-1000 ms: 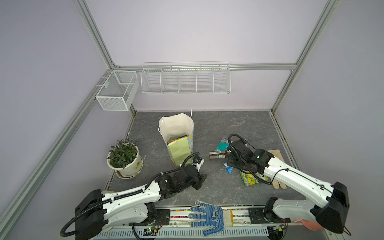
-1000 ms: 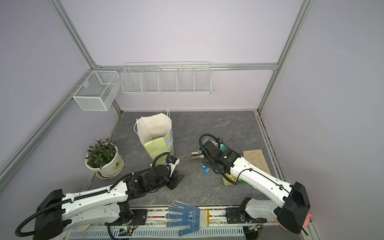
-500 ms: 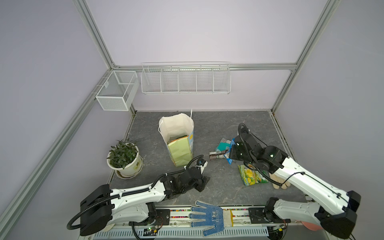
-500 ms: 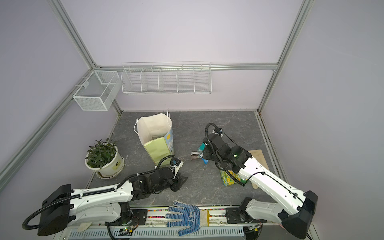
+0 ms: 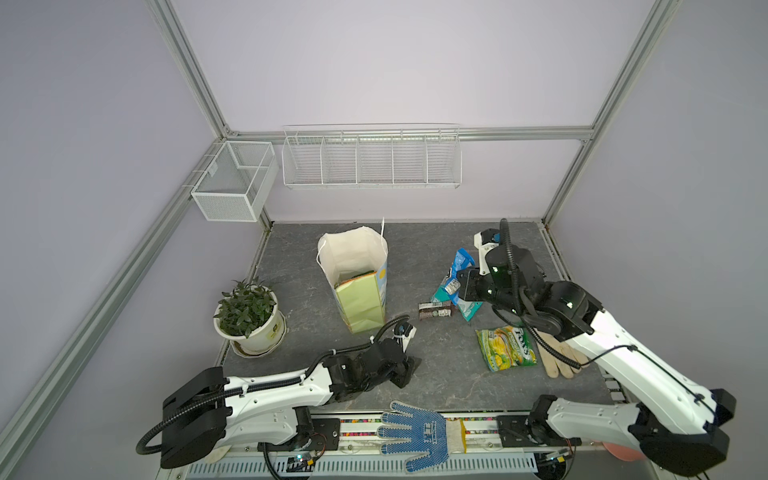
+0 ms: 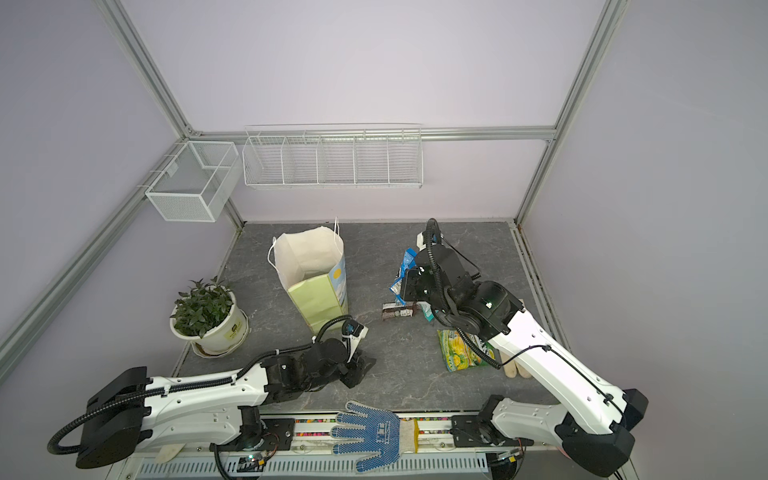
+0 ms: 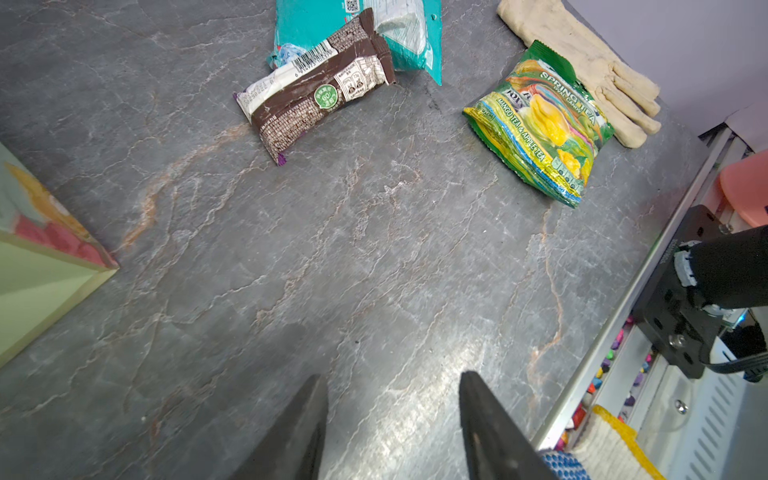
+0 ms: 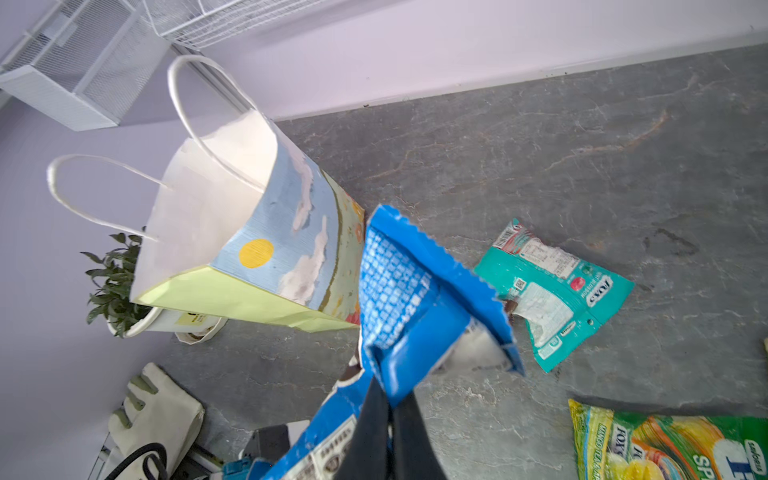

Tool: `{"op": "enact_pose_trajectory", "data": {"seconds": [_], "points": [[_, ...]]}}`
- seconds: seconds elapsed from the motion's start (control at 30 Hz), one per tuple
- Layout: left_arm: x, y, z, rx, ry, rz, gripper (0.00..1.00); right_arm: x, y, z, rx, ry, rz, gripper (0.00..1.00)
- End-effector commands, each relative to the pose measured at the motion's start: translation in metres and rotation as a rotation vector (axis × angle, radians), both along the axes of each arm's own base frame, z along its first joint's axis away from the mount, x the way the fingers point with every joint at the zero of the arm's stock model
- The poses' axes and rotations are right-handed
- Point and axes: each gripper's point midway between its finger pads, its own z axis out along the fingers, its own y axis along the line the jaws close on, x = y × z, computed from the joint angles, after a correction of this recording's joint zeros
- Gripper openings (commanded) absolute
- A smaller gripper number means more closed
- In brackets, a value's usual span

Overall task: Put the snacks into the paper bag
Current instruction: 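Lift the blue packet with the right gripper and carry it toward the bag, then hold the blue packet over the bag opening and open the right gripper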

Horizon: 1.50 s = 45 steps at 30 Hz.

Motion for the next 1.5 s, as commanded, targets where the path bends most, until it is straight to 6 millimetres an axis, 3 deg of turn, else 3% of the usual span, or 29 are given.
{"op": "enact_pose_trajectory", "data": {"seconds": [0.0,0.53,0.77,1.47], "points": [[0.000,0.004,-0.003,-0.010,-0.003,0.020,0.52,0.001,0.019,0.020,0.024,-0.049,0.080,0.07],[-0.004,0.017,-0.001,-0.035,-0.014,0.046,0.52,0.004,0.079,0.071,0.057,-0.125,0.243,0.07],[-0.005,0.025,0.000,-0.051,-0.018,0.061,0.52,0.003,0.109,0.080,0.062,-0.133,0.307,0.07],[-0.007,0.038,0.002,-0.088,-0.020,0.086,0.52,0.019,0.172,0.095,0.030,-0.153,0.398,0.07]]}}
